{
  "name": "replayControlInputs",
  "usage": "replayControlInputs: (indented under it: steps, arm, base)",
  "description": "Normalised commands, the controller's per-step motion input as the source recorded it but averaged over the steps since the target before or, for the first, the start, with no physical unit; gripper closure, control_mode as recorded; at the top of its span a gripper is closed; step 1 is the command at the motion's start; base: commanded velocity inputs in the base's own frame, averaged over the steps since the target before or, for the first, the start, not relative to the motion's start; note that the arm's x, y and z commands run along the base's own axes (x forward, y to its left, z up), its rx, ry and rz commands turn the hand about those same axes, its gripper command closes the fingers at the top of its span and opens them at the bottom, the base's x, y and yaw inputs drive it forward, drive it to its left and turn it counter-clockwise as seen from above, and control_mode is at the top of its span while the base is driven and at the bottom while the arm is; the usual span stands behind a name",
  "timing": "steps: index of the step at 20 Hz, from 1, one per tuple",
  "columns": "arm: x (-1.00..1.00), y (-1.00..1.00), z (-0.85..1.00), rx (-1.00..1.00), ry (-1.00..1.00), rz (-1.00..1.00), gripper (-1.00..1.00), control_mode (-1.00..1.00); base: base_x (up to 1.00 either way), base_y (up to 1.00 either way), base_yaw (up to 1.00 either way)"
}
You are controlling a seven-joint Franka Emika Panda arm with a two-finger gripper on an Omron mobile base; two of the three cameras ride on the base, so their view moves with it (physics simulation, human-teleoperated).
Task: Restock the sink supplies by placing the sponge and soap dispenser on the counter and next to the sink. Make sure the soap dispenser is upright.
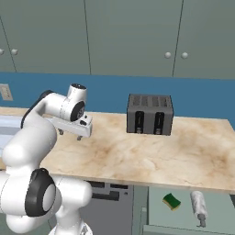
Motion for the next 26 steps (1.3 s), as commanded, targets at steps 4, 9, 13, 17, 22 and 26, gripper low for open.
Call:
replayControlInputs:
  steps: [4,9,13,17,22,26]
  arm:
    - [-0.04,-0.28,-0.14,0.01,0.0,0.0,-1.0,-1.0]
    - [-0.09,-0.51,-0.04,0.04,0.0,0.0,-1.0,-1.0]
    - [-0.1,-0.83,-0.02,0.05,0.0,0.0,-1.0,-1.0]
    - [-0.08,-0.93,-0.32,0.02,0.04,0.0,-1.0,-1.0]
    - [-0.1,-0.85,-0.58,0.0,0.09,0.0,-1.0,-1.0]
    - [0.0,-0.49,-0.46,0.0,0.08,0.0,-1.0,-1.0]
  base:
    - [0.0,0.0,0.0]
    - [0.0,0.0,0.0]
    - [0.0,0.0,0.0]
    - [0.0,0.0,0.0]
    - [0.0,0.0,0.0]
    - [0.0,0.0,0.0]
